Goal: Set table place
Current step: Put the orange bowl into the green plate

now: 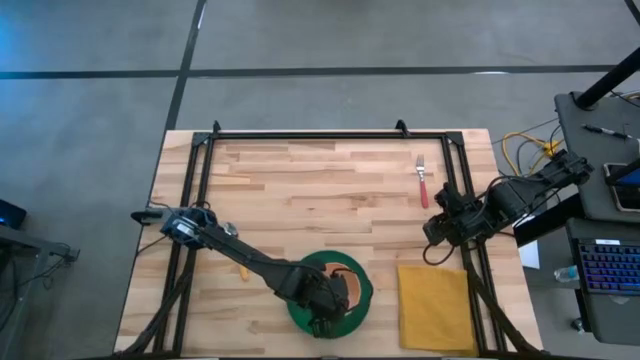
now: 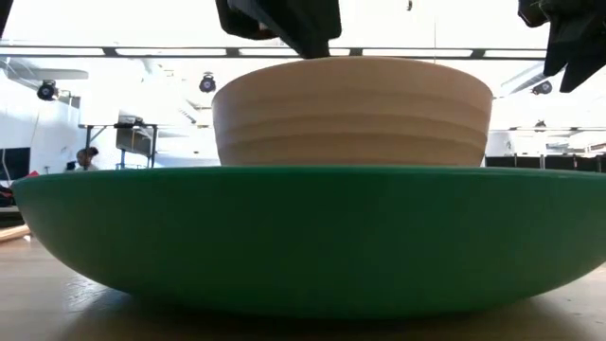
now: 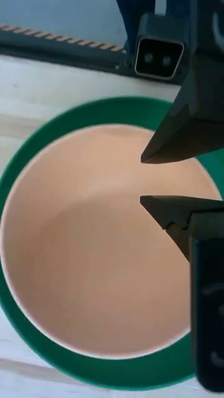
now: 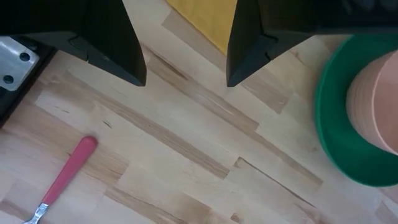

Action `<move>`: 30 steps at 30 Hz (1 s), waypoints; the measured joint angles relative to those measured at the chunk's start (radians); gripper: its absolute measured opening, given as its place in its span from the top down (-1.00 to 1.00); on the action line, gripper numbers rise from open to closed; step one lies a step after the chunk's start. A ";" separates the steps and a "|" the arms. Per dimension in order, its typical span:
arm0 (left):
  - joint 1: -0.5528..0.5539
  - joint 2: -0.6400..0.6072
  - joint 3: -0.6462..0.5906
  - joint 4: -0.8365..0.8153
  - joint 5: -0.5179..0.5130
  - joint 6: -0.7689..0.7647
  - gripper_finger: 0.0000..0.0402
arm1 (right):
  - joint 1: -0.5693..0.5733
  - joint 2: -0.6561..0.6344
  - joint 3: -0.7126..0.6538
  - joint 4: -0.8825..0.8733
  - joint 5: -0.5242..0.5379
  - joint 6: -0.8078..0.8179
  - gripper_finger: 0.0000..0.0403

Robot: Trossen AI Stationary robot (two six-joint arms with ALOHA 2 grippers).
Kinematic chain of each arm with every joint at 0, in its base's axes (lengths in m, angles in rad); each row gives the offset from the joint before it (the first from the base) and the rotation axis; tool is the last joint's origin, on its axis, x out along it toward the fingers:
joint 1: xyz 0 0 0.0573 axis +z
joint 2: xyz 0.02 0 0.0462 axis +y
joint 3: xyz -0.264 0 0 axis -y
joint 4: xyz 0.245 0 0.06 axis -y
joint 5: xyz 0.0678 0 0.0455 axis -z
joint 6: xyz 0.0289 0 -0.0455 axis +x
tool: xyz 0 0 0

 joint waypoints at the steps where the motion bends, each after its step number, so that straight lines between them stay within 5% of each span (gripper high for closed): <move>1: 0.000 0.000 -0.006 0.000 -0.001 0.000 0.61 | 0.000 -0.002 0.000 0.000 -0.001 0.000 -0.07; 9: 0.002 0.002 -0.104 -0.002 -0.035 -0.025 0.62 | 0.000 -0.005 0.000 -0.001 -0.001 -0.001 -0.07; 23: -0.019 -0.011 -0.143 -0.029 0.064 -0.112 0.62 | 0.000 -0.004 -0.004 -0.004 0.008 -0.011 -0.07; 30: -0.019 -0.043 -0.143 -0.054 -0.031 -0.158 0.62 | 0.000 -0.004 -0.030 -0.004 0.008 0.007 -0.07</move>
